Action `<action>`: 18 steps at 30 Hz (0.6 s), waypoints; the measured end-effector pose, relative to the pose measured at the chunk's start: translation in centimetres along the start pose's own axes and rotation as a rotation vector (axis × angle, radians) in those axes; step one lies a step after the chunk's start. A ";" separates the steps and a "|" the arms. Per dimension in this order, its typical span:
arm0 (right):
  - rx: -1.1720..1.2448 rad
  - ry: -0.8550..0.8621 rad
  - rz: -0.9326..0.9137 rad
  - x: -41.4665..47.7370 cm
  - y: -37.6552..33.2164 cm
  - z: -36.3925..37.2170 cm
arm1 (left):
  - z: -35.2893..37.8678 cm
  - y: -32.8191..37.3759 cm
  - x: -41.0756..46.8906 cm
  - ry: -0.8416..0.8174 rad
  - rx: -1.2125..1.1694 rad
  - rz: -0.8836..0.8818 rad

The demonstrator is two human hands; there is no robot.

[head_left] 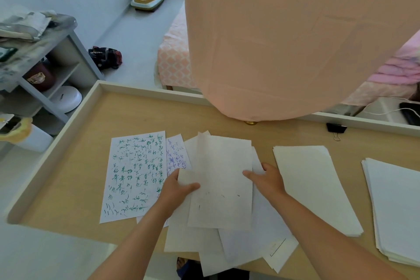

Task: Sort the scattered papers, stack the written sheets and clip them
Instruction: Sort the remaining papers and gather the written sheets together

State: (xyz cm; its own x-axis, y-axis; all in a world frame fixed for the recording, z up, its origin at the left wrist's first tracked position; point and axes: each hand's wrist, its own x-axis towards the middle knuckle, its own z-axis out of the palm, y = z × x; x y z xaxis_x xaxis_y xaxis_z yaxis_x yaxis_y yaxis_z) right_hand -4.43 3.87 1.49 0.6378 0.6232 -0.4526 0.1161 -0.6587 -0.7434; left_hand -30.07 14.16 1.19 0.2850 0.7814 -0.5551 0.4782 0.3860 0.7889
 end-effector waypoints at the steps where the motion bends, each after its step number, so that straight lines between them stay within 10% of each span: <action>1: -0.001 -0.010 0.044 0.0 0.1 0.1 | 0.1 0.0 0.0 -0.025 0.006 -0.005; 9: 0.015 -0.178 0.076 0.4 0.9 -1.5 | -2.4 -0.2 1.5 -0.208 0.167 -0.105; 13: -0.112 -0.362 -0.043 0.8 -0.1 -4.1 | -5.4 1.4 3.4 0.007 0.297 -0.002; 18: -0.374 -0.400 -0.379 0.7 -3.1 -1.6 | -4.8 6.9 3.1 -0.228 0.402 0.170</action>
State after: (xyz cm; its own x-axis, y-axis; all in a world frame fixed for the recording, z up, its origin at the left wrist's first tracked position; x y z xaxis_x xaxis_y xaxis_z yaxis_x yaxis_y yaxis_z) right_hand -3.09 5.65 4.23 0.1774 0.9015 -0.3948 0.5790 -0.4199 -0.6989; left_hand -29.85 21.60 6.13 0.5400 0.6720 -0.5068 0.6791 0.0079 0.7340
